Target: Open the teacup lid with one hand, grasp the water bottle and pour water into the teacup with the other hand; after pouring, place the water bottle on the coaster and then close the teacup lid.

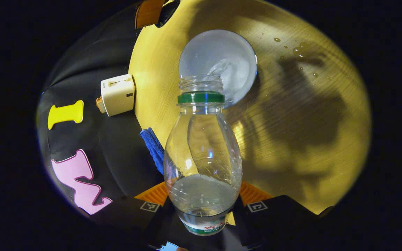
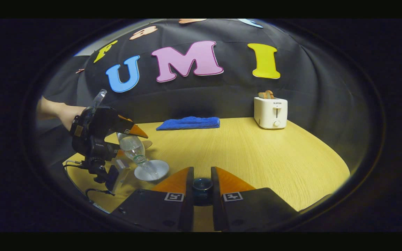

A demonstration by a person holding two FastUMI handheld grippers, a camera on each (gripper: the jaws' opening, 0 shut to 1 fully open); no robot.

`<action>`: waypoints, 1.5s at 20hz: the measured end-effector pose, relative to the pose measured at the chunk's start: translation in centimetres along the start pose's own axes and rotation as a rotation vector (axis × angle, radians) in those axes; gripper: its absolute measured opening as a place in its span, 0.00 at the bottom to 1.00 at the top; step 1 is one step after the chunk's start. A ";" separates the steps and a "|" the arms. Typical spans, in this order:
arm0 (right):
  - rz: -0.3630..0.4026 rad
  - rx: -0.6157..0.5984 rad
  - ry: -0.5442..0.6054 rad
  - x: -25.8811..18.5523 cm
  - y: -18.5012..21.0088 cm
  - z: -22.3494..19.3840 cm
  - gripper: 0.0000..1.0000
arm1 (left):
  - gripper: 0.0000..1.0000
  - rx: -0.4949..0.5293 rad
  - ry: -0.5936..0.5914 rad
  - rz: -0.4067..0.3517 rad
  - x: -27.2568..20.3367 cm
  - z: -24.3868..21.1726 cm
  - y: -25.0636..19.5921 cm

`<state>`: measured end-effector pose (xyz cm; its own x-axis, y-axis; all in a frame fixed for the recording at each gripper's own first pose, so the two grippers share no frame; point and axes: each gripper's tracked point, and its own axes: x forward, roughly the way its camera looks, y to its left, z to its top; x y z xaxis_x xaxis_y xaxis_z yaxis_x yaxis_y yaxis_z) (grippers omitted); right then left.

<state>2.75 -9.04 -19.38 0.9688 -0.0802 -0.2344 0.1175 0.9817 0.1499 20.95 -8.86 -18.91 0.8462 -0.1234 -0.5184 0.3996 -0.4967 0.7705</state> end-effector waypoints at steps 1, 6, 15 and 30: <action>0.000 0.003 0.001 0.0 -0.1 0.0 0.25 | 0.75 0.005 0.007 -0.001 0.0 -0.2 0.2; -0.004 0.023 0.005 -0.2 -0.5 -0.1 0.25 | 0.76 0.031 0.027 -0.001 -0.2 -0.6 0.6; 0.026 0.000 -0.002 -0.3 0.2 0.3 0.25 | 0.76 0.144 0.075 0.021 -0.5 -1.1 1.9; 0.008 0.015 -0.021 -1.2 0.3 2.1 0.26 | 0.76 0.277 0.103 0.051 -1.9 -0.4 2.9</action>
<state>2.13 -9.05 -17.07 0.9740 -0.0765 -0.2134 0.1133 0.9796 0.1661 20.67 -9.67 -15.58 0.8996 -0.0734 -0.4306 0.2563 -0.7094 0.6565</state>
